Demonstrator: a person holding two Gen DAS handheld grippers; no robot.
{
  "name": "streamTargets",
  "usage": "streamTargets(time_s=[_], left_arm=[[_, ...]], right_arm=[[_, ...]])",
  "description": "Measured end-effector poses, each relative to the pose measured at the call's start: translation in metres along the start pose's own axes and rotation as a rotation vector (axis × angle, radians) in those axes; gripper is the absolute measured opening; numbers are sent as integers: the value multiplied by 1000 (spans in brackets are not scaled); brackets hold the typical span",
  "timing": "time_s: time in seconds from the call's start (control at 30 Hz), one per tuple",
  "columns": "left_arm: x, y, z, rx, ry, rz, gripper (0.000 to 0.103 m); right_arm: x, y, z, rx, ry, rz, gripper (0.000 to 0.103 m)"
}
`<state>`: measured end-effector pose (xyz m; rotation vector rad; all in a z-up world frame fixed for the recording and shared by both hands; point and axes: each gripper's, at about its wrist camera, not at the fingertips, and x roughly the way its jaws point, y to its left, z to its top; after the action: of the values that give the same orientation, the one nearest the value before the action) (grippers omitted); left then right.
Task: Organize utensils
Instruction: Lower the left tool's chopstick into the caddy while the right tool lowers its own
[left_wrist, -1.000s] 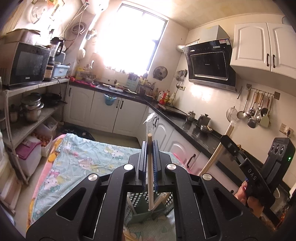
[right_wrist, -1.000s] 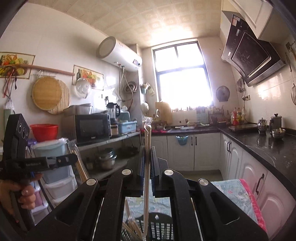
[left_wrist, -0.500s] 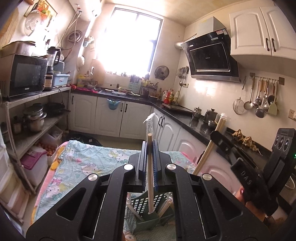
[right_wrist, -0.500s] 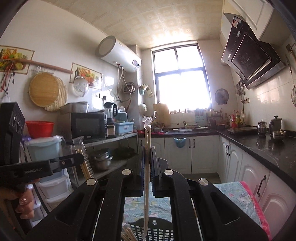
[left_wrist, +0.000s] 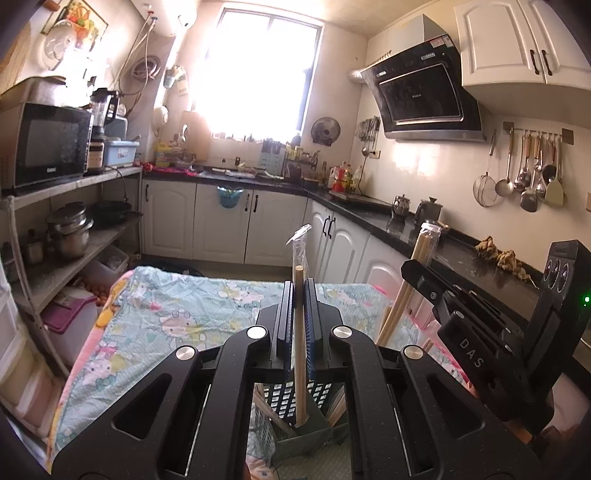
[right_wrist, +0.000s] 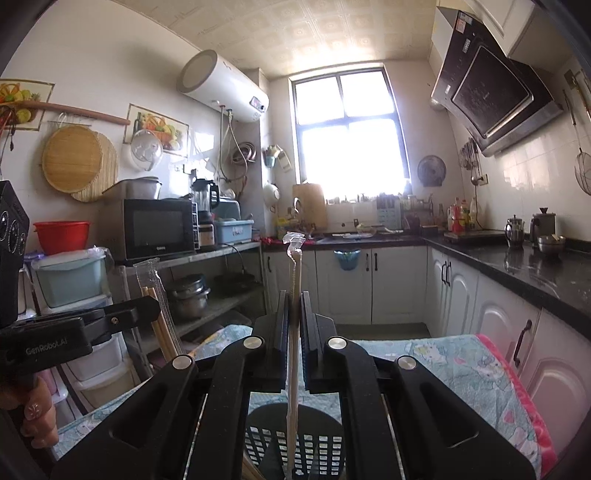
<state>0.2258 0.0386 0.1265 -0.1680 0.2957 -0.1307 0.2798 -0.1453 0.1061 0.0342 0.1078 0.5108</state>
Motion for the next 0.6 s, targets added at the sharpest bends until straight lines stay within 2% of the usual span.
streamTargets(time_s=[0.3, 0.37, 0.43, 0.53, 0.6], left_arm=[[16, 11, -12, -37, 63, -8, 3], [19, 14, -16, -55, 86, -24, 3], [20, 17, -19, -68, 100, -29, 3], [18, 19, -21, -77, 106, -26, 3], [14, 21, -22, -84, 104, -22, 15]], right_arm=[[11, -5, -24, 22, 80, -13, 7], [12, -6, -27, 34, 100, -12, 16], [10, -8, -30, 48, 112, -14, 21], [6, -11, -32, 56, 121, -15, 21], [2, -12, -34, 58, 129, -15, 25]])
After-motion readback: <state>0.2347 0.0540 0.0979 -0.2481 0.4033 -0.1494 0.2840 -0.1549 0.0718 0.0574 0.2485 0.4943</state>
